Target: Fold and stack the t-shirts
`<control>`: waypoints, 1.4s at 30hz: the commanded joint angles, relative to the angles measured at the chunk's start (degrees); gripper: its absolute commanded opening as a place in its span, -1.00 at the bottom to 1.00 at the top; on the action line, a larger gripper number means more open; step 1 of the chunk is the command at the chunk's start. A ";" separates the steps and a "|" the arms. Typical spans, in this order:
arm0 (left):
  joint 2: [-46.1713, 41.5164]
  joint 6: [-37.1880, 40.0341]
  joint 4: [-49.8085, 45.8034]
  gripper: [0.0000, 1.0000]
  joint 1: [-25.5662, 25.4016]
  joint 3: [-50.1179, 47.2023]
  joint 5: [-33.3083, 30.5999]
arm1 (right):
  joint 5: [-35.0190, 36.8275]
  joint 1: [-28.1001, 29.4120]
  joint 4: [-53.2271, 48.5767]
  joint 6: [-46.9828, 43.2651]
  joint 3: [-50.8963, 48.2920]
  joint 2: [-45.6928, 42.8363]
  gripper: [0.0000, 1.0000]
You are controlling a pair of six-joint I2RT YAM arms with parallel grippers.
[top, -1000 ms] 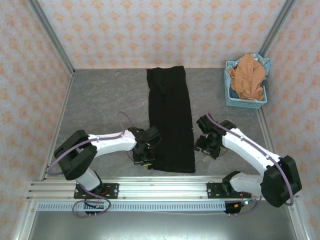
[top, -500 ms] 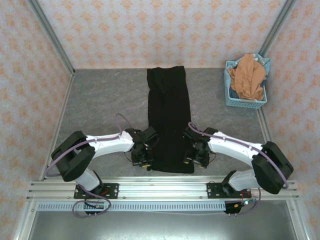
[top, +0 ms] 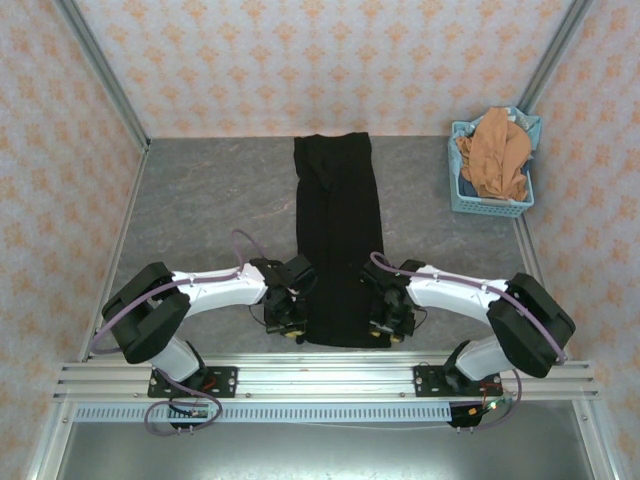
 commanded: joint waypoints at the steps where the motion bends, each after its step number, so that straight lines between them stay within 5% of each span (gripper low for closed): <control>1: -0.13 1.50 -0.08 -1.00 -0.33 -1.50 0.36 | 0.87 0.38 3.42 1.21 -1.12 0.62 -0.61; 5: -1.56 2.07 0.38 -1.00 -2.44 -2.20 2.41 | 2.84 0.38 -0.24 1.80 -0.21 -3.17 -1.00; 14: -11.37 -0.73 -1.44 -1.00 -6.61 -0.65 0.43 | 3.31 0.24 -12.53 0.04 5.60 -12.69 -1.00; 24: -17.19 -5.37 -1.95 -1.00 0.75 5.75 -4.99 | 6.88 -5.65 -16.76 -0.60 15.67 -14.14 -1.00; 42: 2.77 2.91 -1.67 -1.00 21.22 30.68 -6.42 | 6.82 -21.96 -11.86 -13.85 48.51 15.82 -1.00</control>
